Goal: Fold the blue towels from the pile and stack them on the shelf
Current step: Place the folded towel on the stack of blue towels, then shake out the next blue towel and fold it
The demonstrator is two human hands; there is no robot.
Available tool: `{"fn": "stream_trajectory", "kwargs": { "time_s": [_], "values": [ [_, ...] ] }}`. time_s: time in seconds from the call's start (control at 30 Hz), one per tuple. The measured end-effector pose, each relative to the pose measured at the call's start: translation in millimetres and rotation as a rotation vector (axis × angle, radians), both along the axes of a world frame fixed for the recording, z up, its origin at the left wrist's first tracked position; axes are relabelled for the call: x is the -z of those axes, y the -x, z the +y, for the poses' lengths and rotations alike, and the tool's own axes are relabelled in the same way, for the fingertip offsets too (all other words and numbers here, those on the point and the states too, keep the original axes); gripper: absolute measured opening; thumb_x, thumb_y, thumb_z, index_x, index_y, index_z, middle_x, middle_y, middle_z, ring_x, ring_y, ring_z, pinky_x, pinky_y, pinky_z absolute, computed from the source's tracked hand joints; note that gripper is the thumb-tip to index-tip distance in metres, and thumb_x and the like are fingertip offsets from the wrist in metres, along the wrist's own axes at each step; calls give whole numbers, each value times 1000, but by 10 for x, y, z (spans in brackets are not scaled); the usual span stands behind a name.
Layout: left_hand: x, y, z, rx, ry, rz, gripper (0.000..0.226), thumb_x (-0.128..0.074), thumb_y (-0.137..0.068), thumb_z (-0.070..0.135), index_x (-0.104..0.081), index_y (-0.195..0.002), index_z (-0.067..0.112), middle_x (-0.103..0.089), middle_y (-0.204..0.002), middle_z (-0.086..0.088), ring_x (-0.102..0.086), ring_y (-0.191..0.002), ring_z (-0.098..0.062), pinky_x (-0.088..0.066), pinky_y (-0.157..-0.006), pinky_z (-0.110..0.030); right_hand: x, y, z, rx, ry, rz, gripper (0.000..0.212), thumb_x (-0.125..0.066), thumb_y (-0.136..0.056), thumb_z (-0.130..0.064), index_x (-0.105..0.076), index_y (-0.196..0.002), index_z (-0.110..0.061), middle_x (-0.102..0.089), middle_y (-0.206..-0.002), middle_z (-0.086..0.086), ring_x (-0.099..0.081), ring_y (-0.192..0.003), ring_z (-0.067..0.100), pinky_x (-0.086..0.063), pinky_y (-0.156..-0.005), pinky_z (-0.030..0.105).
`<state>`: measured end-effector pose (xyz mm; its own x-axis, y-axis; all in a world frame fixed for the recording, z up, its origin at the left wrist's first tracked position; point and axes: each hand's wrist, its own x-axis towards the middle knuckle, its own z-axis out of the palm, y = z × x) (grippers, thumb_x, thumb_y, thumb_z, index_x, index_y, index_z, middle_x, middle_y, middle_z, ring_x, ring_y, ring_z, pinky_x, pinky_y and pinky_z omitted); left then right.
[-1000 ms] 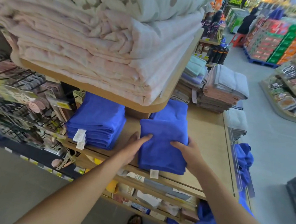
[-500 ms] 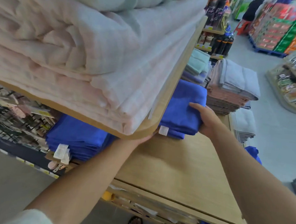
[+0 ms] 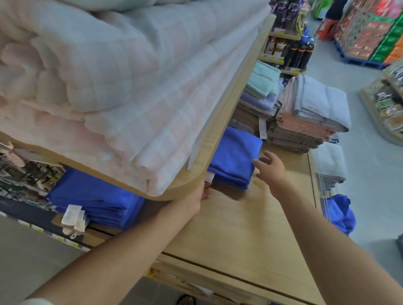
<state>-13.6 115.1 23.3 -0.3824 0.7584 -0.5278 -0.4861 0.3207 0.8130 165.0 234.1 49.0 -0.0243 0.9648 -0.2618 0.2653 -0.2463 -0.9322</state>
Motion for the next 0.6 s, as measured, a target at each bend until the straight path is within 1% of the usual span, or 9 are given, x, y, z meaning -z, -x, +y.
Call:
{"fn": "stream_trajectory", "kwargs": {
  "time_s": [0.03,0.1,0.2,0.23,0.3,0.37,0.4,0.5,0.6],
  "values": [
    [-44,-35,-34,-27,38,108,18,-51,-103,21,-61,-117,14,-67,-107,-15,-67,-93,-30,-57,-79,-40,-27,-99,-53,3,-13,-13,58,-67,-97,-16,-43,-150,-13,-56,-128,4,-62,-102,22,-55,-93,44],
    [-118,-190,-185,68,77,433,24,-51,-99,25,-60,-120,17,-67,-117,-13,-64,-110,-38,-53,-97,-49,-99,-362,-177,24,-54,-19,46,-64,-99,-17,-50,-143,-16,-61,-124,5,-64,-101,21,-56,-91,43],
    [-86,-514,-520,419,-151,829,14,-54,-94,23,-61,-105,27,-63,-106,9,-62,-101,-17,-54,-89,-41,-194,-869,-426,67,-133,-41,23,-60,-100,-15,-61,-122,-21,-68,-110,2,-68,-91,14,-58,-80,35],
    [-69,-640,-614,559,-227,974,15,-53,-93,24,-62,-104,29,-61,-110,12,-59,-104,-12,-53,-90,-38,-207,-1051,-527,91,-149,-57,19,-60,-100,-15,-63,-116,-22,-69,-106,2,-69,-89,14,-57,-77,34],
    [54,-889,-722,783,-373,1226,23,-51,-92,27,-64,-111,33,-58,-125,13,-51,-118,-10,-44,-101,-36,-204,-1424,-758,165,-157,-98,15,-59,-98,-11,-69,-104,-21,-71,-96,4,-69,-83,17,-54,-74,35],
    [229,-1132,-814,931,-444,1389,32,-46,-94,39,-58,-123,38,-51,-140,13,-42,-134,-11,-31,-116,-41,-125,-1778,-1015,240,-131,-167,21,-58,-95,-6,-72,-92,-21,-74,-88,6,-68,-76,20,-55,-71,35],
    [309,-1247,-868,1001,-444,1458,37,-41,-95,45,-52,-130,40,-45,-147,11,-36,-142,-13,-22,-121,-48,-56,-1939,-1152,270,-99,-201,23,-58,-94,-5,-73,-90,-21,-75,-89,7,-68,-72,20,-54,-67,33],
    [472,-1492,-993,1109,-407,1641,50,-29,-93,57,-33,-141,43,-29,-161,6,-19,-153,-22,-3,-120,-65,287,-2344,-1543,306,52,-282,19,-57,-95,-4,-73,-104,-11,-75,-99,11,-66,-65,15,-48,-58,27],
    [489,-1548,-1017,1078,-376,1736,53,-25,-94,59,-30,-145,44,-26,-163,7,-16,-154,-22,-1,-119,-66,670,-2547,-1926,229,296,-300,34,-55,-99,-3,-59,-132,-6,-64,-114,13,-65,-68,22,-46,-56,28]
  ]
}}
